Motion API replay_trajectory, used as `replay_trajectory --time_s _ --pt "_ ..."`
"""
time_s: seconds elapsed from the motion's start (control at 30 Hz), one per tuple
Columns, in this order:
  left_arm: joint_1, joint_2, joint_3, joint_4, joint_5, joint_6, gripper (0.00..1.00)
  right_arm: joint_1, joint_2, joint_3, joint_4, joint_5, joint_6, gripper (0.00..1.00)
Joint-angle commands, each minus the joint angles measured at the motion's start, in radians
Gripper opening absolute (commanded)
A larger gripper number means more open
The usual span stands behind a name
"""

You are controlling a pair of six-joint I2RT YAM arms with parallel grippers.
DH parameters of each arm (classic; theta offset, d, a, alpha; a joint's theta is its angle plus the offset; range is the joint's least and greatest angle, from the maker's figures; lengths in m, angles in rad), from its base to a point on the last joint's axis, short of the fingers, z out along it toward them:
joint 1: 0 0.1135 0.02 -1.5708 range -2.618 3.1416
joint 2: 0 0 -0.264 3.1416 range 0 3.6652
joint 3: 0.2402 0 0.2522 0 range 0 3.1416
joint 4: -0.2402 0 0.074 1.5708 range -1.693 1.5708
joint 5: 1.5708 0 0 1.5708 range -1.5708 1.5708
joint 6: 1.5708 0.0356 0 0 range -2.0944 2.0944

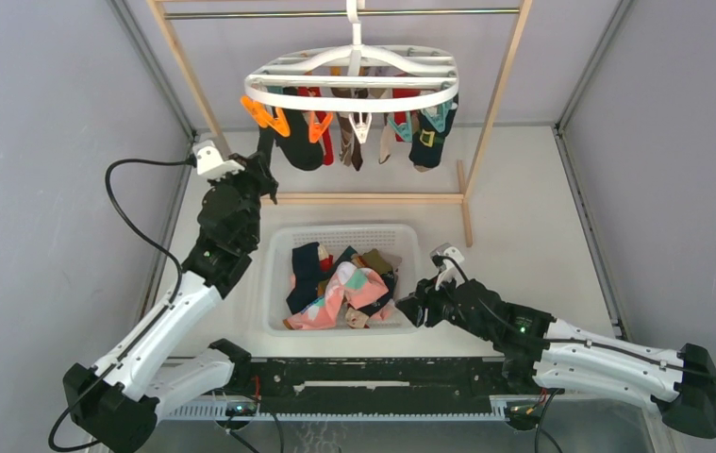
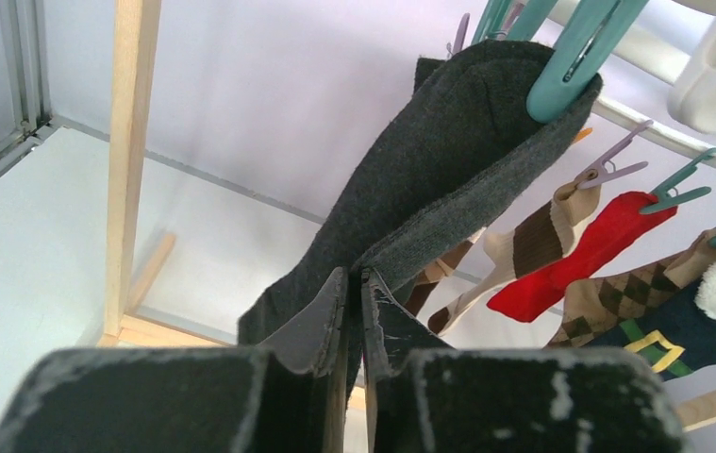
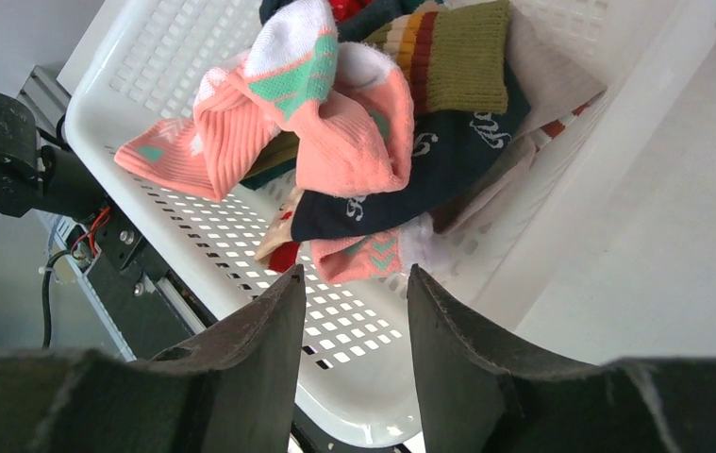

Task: Remove the socks clipped to the hanger
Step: Adjust the sock on the hanger.

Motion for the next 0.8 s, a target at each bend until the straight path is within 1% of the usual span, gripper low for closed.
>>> replay_trajectory --time_s 0.0,0.77 --pt "0.007 -0.030 -0.029 0.011 0.036 -0.021 0.12 0.009 -0.014 0.004 0.035 0.011 0.014 0.51" --pt "0.007 -0.074 -0.043 -0.001 0.075 -0.051 0.08 0.022 -0.052 0.005 -0.007 0.031 0.023 0.51"
